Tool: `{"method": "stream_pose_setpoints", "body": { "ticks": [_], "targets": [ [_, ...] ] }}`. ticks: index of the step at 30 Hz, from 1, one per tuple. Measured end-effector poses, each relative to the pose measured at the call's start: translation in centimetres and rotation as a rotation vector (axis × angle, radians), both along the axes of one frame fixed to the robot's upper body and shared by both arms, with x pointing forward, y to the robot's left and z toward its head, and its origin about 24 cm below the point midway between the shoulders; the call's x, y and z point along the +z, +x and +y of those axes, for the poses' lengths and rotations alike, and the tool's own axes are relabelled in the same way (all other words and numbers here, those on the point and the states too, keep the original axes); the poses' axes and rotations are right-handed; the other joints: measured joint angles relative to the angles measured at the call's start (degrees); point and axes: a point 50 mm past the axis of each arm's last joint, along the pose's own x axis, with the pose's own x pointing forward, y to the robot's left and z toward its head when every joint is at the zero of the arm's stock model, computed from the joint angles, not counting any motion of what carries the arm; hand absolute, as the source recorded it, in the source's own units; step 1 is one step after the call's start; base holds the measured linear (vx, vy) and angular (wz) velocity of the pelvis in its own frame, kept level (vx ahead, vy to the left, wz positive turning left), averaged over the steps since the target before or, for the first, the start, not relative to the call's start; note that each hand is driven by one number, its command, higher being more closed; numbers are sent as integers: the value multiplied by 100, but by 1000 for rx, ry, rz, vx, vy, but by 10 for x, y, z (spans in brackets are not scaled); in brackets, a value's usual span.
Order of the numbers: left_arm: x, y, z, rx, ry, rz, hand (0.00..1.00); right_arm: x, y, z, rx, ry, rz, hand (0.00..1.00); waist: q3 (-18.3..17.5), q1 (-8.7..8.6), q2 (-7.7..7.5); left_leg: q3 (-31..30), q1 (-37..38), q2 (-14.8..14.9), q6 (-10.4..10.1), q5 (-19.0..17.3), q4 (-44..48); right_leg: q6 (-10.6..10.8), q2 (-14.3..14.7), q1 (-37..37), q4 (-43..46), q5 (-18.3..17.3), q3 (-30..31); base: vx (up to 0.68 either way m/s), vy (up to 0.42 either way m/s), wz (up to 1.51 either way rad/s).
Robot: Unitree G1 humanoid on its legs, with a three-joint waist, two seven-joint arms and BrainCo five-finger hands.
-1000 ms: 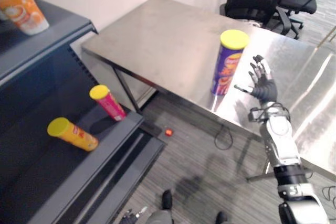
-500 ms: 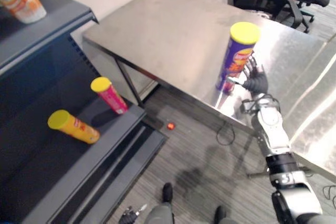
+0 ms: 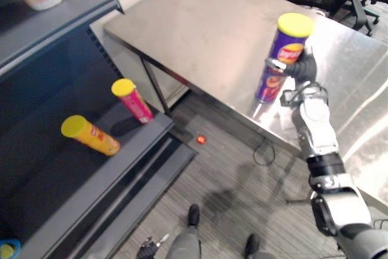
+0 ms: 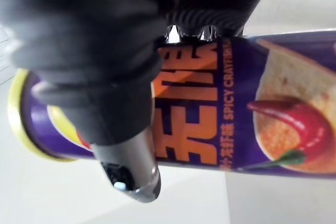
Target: Put the gum and the chips on the shelf.
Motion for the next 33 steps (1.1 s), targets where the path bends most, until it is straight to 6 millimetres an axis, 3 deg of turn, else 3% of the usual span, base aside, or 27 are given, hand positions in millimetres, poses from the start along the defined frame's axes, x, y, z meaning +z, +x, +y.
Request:
{"method": "stream_pose_setpoints", "body": {
  "ticks": [3, 11, 18, 23, 26, 33],
  "targets": [
    [0, 3, 0, -1, 0, -6, 0, 5, 0, -4, -21, -8, -13, 100, 0, 77, 0, -3, -5, 37, -11, 9, -3, -8, 32, -7, 0, 5, 5, -52, -8, -1],
    [1, 4, 0, -1, 2, -12, 0, 23, 0, 1, -5, -10, -67, 100, -11, 90, -19, 139, -8, 76, -12, 20, 15, -49, 53, -83, -7, 41, 157, -9, 5, -8],
    [2, 6, 0, -3, 2, -19, 0, 26, -2, 2, 3, -12, -79, 100, -17, 57, -31, 212, 26, 198, -67, 59, 32, -95, 164, -90, -25, 95, 250, -14, -15, -9],
    [2, 6, 0, -4, 2, -16, 0, 23, -19, -1, 19, -7, -129, 100, -46, 45, -64, 291, 55, 277, -94, 77, 7, -128, 199, -114, -28, 126, 319, -55, -7, -9],
    [1, 0, 1, -3, 5, 0, 0, 3, -33, -6, 21, 2, -109, 100, -194, -73, -165, 307, 63, 287, -99, 77, 0, -126, 205, -138, -29, 128, 335, -35, 0, -4],
    [0, -6, 3, 3, 12, 27, 0, -18, -77, -40, -37, 39, -143, 100, -395, -257, -225, 511, 152, 307, -133, 47, -2, -121, 204, -179, -30, 166, 552, -13, 4, -17]
  ]
}}
